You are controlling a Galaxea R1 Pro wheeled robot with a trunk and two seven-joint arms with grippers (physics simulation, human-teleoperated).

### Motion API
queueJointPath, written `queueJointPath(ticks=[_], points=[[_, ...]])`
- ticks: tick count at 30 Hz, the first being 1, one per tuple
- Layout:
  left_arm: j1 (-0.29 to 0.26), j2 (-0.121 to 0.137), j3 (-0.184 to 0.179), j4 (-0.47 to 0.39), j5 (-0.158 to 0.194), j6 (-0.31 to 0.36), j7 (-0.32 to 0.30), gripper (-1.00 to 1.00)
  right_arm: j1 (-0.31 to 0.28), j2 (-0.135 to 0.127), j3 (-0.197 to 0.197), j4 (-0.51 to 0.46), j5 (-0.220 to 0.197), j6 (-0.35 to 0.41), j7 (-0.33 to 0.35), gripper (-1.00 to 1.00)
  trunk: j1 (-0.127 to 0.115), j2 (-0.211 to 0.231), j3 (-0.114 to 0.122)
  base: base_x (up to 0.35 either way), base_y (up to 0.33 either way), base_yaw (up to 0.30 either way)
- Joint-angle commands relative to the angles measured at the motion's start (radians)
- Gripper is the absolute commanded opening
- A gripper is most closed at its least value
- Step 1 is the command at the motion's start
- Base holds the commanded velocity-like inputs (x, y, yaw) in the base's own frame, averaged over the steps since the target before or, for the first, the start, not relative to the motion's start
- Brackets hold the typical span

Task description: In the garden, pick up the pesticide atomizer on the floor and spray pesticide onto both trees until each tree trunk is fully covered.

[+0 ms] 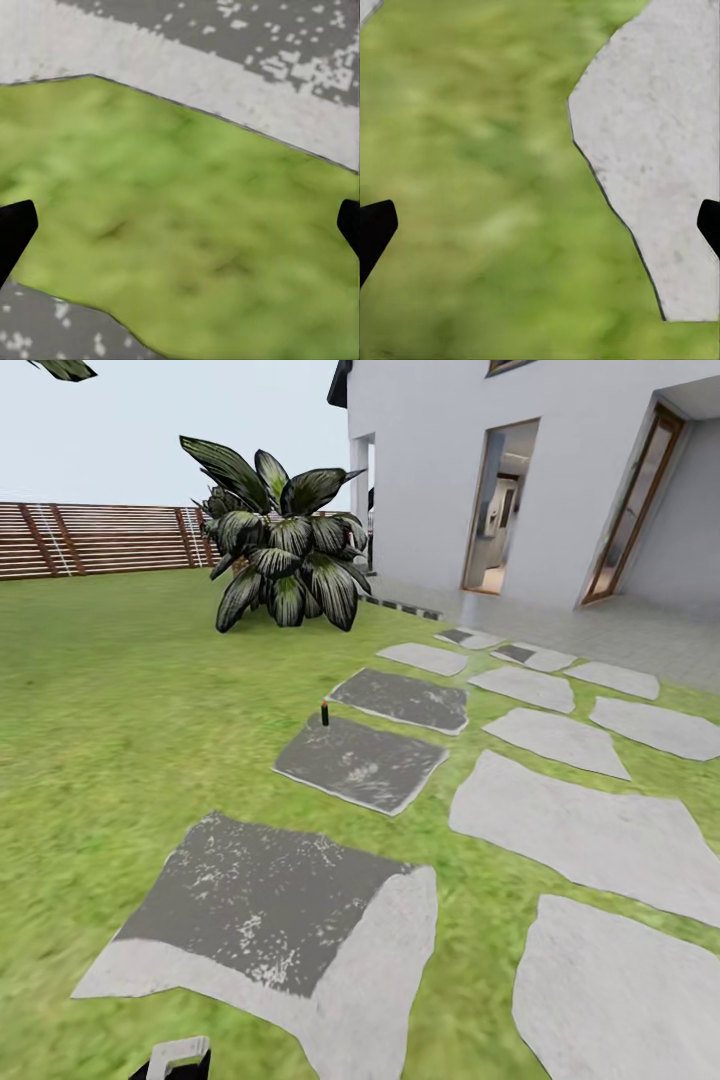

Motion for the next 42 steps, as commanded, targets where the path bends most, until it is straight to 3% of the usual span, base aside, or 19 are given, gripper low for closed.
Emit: queueJointPath(ticks=[1,42], points=[[0.0,0.0,0.0,0.0,0.0,0.0,0.0,1.0,0.0,0.0,0.0,0.0,0.0,0.0,0.0,1.0,0.0,0.0,0.0,0.336,0.071,0.0],[0.0,0.0,0.0,0.0,0.0,0.0,0.0,1.0,0.0,0.0,-0.001,0.0,-0.001,0.0,0.0,1.0,0.0,0.0,0.0,0.337,0.034,0.0]])
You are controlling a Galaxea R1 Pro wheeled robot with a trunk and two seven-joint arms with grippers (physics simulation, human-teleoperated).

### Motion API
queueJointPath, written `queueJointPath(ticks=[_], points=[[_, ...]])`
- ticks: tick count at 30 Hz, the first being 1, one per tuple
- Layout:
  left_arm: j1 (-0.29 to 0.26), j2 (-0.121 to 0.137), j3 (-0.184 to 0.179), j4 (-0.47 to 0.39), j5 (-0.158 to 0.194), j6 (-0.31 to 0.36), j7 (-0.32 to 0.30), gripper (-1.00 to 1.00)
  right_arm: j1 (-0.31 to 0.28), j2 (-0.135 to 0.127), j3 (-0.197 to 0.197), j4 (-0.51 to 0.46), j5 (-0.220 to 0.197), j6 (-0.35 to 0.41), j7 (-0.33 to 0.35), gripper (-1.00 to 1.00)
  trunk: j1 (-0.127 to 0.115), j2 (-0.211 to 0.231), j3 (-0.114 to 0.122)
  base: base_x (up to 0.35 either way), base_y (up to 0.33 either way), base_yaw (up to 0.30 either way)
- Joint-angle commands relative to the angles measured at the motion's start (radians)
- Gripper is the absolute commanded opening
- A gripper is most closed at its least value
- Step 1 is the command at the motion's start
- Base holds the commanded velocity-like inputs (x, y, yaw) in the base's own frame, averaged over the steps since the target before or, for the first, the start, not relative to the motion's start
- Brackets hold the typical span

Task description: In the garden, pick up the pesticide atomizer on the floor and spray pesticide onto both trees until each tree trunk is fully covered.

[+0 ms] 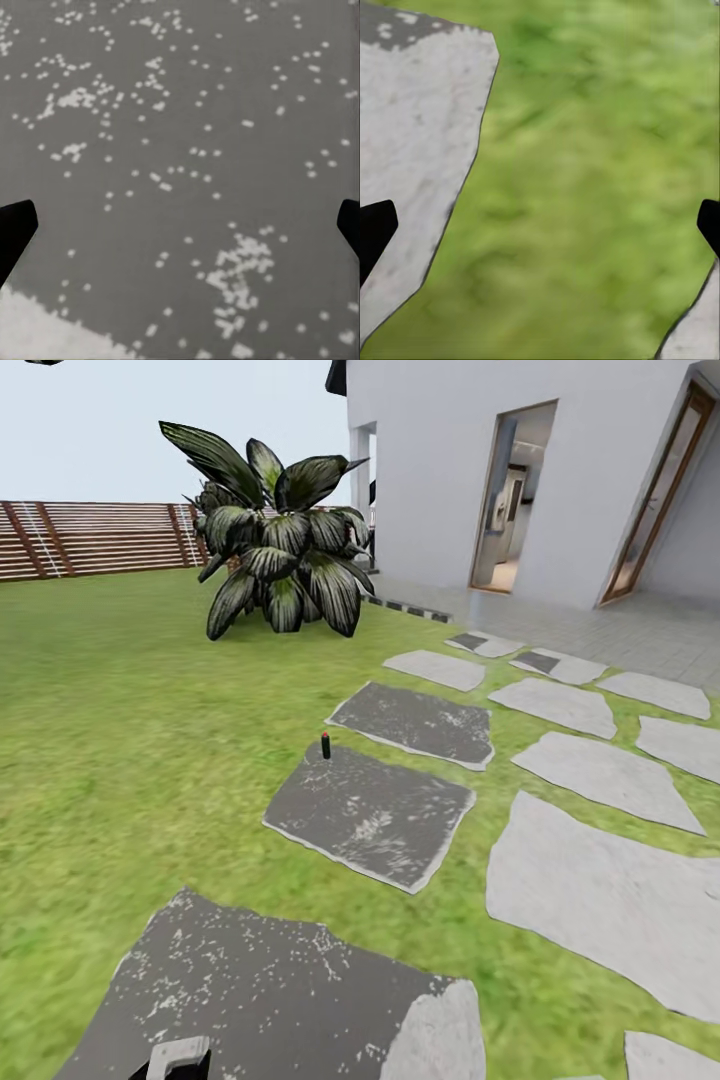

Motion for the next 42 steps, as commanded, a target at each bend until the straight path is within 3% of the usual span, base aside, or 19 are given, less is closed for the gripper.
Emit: queueJointPath(ticks=[1,16,42], points=[[0.0,0.0,0.0,0.0,0.0,0.0,0.0,1.0,0.0,0.0,0.0,0.0,0.0,0.0,0.0,1.0,0.0,0.0,0.0,0.34,0.0,0.0],[0.0,0.0,0.0,0.0,0.0,0.0,0.0,1.0,0.0,0.0,0.0,0.0,0.0,0.0,0.0,1.0,0.0,0.0,0.0,0.34,-0.025,0.0],[0.0,0.0,0.0,0.0,0.0,0.0,0.0,1.0,0.0,0.0,0.001,0.001,0.001,0.0,0.0,1.0,0.0,0.0,0.0,0.312,-0.123,0.0]])
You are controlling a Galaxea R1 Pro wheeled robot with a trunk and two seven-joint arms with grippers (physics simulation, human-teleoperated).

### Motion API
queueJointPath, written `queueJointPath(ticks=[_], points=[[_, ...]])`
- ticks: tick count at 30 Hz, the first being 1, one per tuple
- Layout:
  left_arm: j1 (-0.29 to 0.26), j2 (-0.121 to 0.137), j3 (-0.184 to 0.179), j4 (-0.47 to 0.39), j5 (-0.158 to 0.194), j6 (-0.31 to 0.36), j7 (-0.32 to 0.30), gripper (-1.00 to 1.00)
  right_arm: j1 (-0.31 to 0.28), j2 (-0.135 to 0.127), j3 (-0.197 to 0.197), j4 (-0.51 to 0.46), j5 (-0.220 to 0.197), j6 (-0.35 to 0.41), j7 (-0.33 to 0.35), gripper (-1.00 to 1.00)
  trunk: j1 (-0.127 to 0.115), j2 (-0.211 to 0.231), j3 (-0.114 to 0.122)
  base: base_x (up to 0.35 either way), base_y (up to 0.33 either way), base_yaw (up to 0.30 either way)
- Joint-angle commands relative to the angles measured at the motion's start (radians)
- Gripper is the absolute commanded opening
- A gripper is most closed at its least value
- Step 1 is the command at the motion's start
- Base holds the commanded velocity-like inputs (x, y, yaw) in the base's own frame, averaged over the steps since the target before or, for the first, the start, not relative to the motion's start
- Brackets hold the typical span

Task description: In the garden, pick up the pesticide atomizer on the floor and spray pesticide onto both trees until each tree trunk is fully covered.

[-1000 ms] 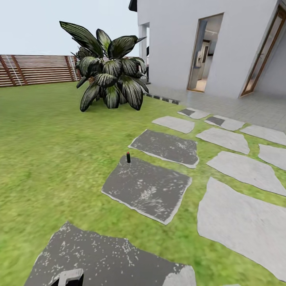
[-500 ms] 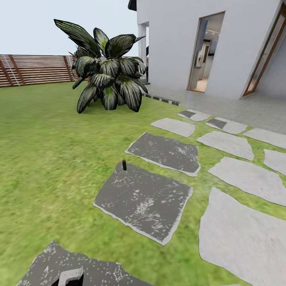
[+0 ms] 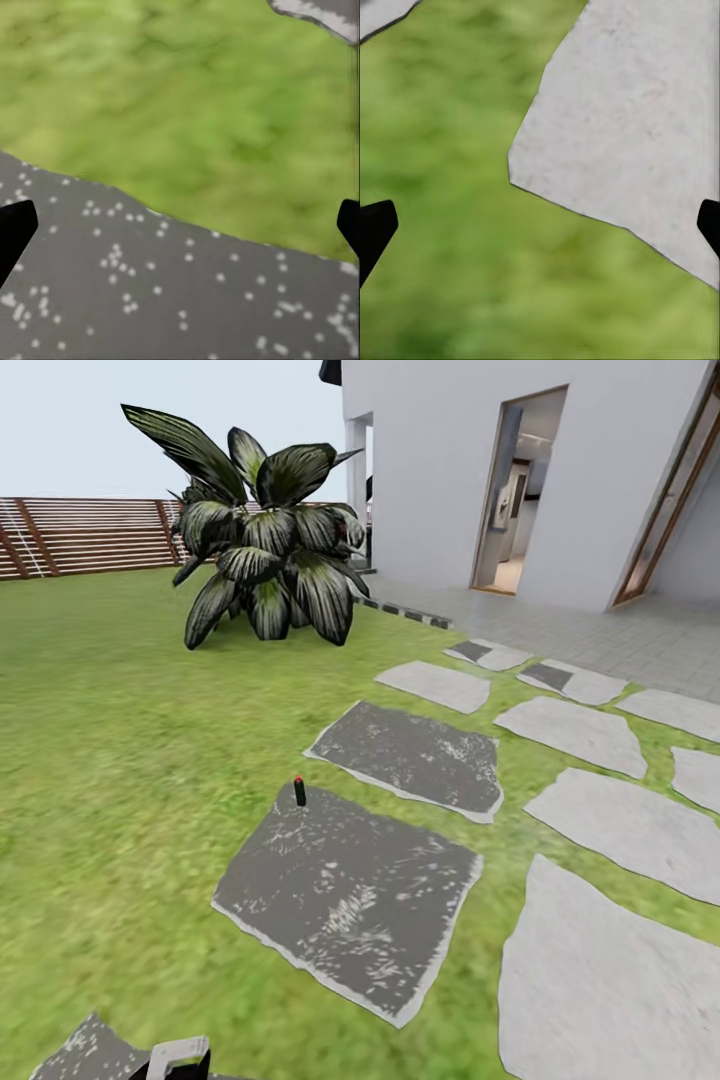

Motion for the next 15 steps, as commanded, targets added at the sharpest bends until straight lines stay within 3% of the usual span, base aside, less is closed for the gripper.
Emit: queueJointPath(ticks=[1,15], points=[[0.0,0.0,0.0,0.0,0.0,0.0,0.0,1.0,0.0,0.0,0.0,0.0,0.0,0.0,0.0,1.0,0.0,0.0,0.0,0.293,-0.14,0.0],[0.0,0.0,0.0,0.0,0.0,0.0,0.0,1.0,0.0,0.0,0.001,0.0,0.0,0.0,0.0,1.0,0.0,0.0,0.0,0.293,-0.141,0.0]])
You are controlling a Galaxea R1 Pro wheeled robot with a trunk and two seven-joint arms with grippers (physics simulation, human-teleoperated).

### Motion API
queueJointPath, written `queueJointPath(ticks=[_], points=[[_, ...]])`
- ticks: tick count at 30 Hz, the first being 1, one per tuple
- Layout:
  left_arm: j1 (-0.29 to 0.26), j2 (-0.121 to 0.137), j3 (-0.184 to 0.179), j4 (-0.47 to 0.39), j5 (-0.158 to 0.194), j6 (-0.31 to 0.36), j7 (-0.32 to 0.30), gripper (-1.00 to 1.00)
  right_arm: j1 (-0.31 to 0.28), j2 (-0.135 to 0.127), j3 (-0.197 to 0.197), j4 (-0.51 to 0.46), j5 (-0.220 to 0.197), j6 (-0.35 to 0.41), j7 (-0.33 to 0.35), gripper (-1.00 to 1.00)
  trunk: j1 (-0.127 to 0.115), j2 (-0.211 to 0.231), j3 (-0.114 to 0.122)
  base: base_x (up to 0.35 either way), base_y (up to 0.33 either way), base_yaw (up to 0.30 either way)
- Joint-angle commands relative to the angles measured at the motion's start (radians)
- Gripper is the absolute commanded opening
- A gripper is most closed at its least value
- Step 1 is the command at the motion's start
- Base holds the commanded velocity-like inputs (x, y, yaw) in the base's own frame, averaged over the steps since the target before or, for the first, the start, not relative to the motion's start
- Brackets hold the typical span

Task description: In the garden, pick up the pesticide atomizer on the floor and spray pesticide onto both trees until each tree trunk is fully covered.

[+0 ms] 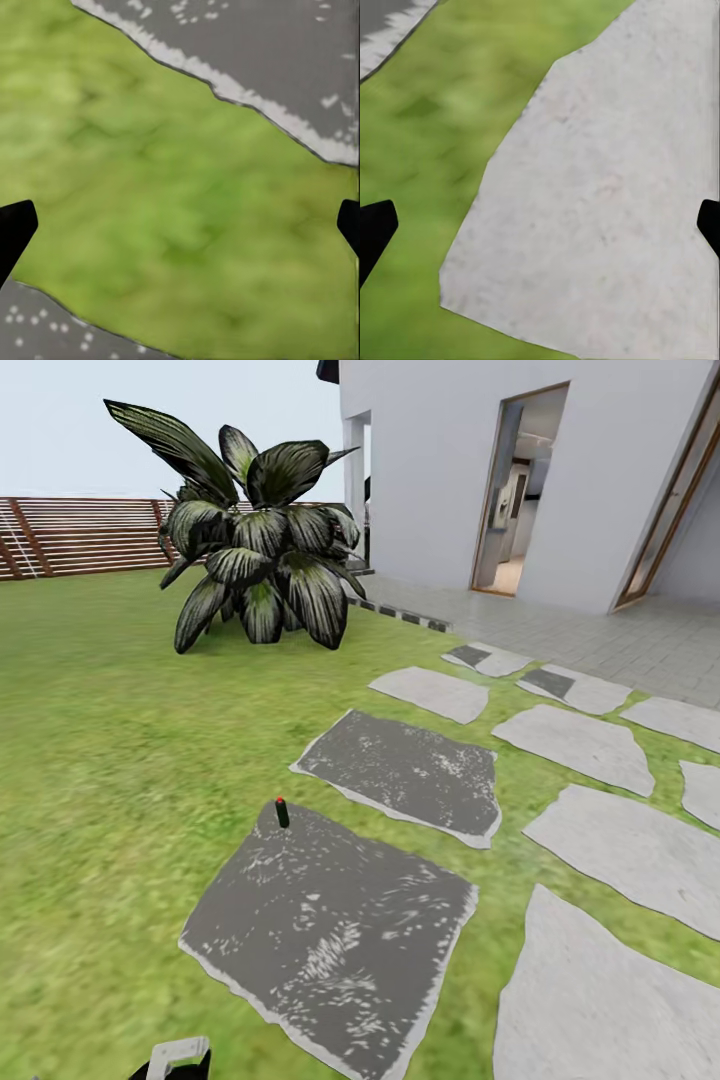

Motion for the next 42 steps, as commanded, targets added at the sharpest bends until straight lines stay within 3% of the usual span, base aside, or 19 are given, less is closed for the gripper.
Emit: queueJointPath(ticks=[1,42], points=[[0.0,0.0,0.0,0.0,0.0,0.0,0.0,1.0,0.0,0.0,0.0,0.0,0.0,0.0,0.0,1.0,0.0,0.0,0.0,0.293,-0.141,0.0],[0.0,0.0,0.0,0.0,0.0,-0.003,0.0,1.0,0.0,0.001,0.0,-0.001,-0.001,0.0,0.0,1.0,0.0,0.0,0.0,0.293,-0.142,0.021]])
